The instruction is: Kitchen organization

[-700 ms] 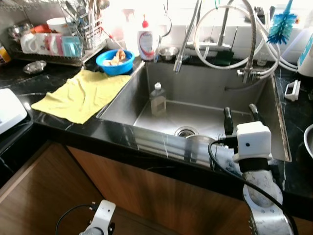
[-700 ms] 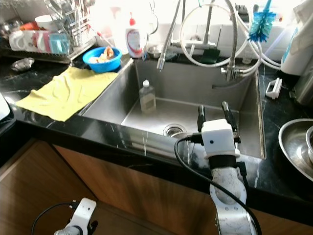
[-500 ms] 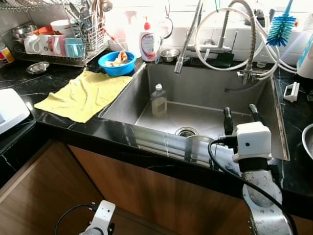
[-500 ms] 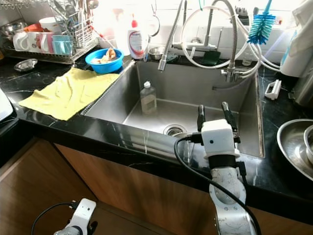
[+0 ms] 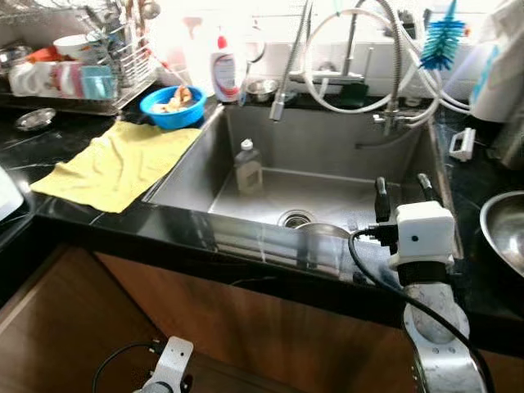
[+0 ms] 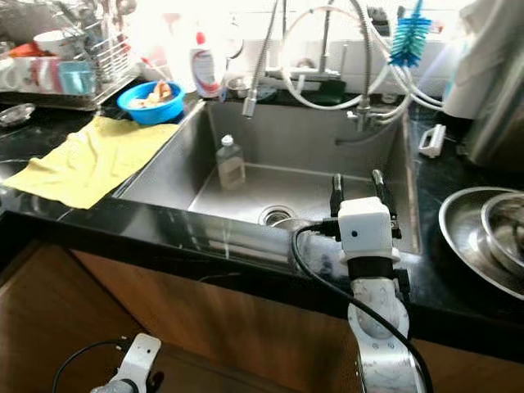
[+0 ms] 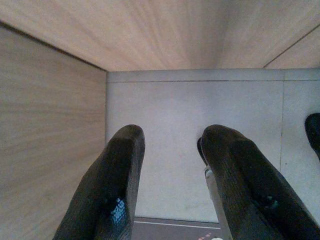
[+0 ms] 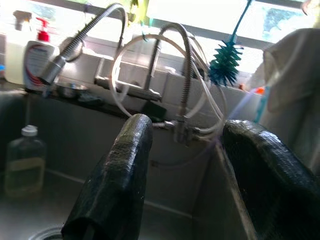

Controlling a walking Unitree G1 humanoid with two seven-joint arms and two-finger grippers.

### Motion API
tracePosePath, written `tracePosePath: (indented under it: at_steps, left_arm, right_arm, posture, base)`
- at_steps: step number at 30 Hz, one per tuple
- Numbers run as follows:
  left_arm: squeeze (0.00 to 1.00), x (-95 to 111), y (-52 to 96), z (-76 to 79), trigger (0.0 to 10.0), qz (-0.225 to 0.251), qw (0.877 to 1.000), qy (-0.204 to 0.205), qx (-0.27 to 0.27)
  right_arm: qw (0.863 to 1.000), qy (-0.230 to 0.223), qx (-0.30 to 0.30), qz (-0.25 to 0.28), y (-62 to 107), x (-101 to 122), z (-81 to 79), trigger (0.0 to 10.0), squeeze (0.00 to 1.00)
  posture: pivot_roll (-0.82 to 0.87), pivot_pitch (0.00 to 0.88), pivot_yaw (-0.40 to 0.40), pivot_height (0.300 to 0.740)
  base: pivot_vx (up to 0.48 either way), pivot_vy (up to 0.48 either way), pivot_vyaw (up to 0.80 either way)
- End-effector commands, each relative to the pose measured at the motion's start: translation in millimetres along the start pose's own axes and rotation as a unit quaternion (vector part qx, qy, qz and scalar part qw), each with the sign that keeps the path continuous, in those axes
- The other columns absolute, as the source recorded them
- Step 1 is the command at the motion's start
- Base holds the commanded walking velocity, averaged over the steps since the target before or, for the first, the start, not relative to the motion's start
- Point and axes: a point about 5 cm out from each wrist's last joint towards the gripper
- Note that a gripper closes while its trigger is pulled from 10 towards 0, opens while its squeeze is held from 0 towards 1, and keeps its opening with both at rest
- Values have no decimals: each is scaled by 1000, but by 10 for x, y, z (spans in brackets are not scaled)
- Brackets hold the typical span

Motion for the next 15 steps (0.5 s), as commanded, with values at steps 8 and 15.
tracePosePath:
  at_steps: [8, 15]
  left_arm:
    - [0, -22, 10, -52, 10000, -2, 1000, 4, 8]
    - [0, -16, 8, -53, 10000, -2, 1000, 7, 9]
  right_arm:
    - [1000, -11, 8, 1, -29, 40, -28, 10000, 0]
    - [1000, -9, 9, 2, -42, 41, -26, 10000, 0]
  posture:
    - [-213, 0, 92, 740]
    - [-209, 0, 92, 740]
  base:
    - [0, 0, -693]
    - [0, 43, -695]
Point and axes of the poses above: a point about 5 cm out from each wrist's last joint towards the gripper, its own y axis pointing back from the gripper into the wrist, its own x axis along the axis of the wrist's last joint, z = x × y, and after that the axes turned 10 degrees about y, right-handed
